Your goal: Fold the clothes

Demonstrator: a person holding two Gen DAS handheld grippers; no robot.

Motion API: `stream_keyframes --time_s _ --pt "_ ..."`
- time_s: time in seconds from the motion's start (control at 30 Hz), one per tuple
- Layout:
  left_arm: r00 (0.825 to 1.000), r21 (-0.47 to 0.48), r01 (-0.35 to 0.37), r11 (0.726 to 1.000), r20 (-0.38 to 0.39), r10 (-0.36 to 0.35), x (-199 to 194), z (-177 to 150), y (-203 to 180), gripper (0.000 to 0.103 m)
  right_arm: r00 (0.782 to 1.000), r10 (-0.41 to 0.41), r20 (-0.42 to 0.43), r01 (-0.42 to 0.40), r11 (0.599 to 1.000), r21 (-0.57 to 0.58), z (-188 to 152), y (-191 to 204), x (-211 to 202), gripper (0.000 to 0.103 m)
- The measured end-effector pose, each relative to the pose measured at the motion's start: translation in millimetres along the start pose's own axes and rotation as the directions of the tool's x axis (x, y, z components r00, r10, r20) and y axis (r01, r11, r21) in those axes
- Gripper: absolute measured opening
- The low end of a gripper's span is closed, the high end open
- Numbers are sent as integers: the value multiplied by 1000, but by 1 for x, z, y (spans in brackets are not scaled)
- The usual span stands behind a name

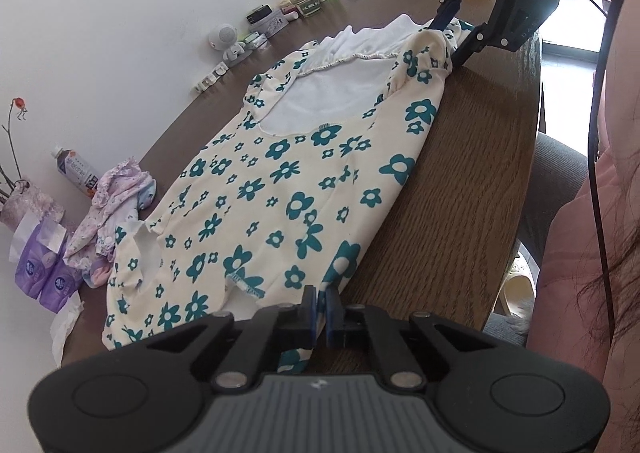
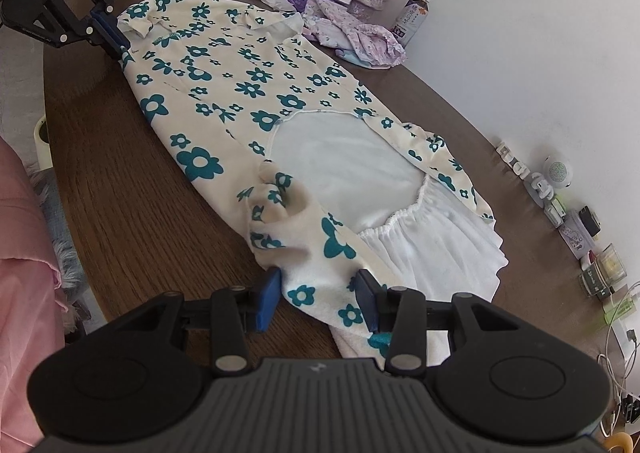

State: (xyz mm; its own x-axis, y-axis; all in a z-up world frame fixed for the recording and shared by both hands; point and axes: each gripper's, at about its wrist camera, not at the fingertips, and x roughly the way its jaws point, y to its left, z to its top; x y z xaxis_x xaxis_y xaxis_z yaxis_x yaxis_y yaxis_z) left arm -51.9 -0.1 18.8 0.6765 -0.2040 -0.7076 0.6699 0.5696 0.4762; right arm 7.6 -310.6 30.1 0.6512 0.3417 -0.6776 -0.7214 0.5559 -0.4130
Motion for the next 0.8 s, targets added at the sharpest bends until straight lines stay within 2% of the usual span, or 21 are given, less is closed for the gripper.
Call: stream_keyframes --time_s 0.2,0.37,0.5,0.6,0.67,0.73,0.8 --pt "1000 -15 1 1000 -1 -1 2 -2 1 3 1000 1 -4 -1 1000 2 -3 -5 -2 44" --pt "1000 -31 4 1000 -3 -4 4 -2 1 3 1000 3 -3 -3 1000 16 -4 -9 0 63" --pt "1000 -47 5 999 -3 -5 4 -3 2 3 1000 5 -2 -5 1000 28 -4 -13 2 62" --pt "1000 -53 3 999 -1 -3 4 -4 2 3 1000 6 -2 -6 999 37 -5 -16 3 53" --pt "1000 -52 3 999 -2 -3 4 -4 2 3 1000 17 -5 -17 999 33 -4 -14 3 29" --pt "1000 -53 0 999 -2 0 4 -3 2 3 1000 28 -9 -28 999 29 -4 -12 3 18" --pt "1000 -51 -11 999 -2 11 4 -3 1 2 1000 30 -9 -30 999 25 -3 -10 2 13"
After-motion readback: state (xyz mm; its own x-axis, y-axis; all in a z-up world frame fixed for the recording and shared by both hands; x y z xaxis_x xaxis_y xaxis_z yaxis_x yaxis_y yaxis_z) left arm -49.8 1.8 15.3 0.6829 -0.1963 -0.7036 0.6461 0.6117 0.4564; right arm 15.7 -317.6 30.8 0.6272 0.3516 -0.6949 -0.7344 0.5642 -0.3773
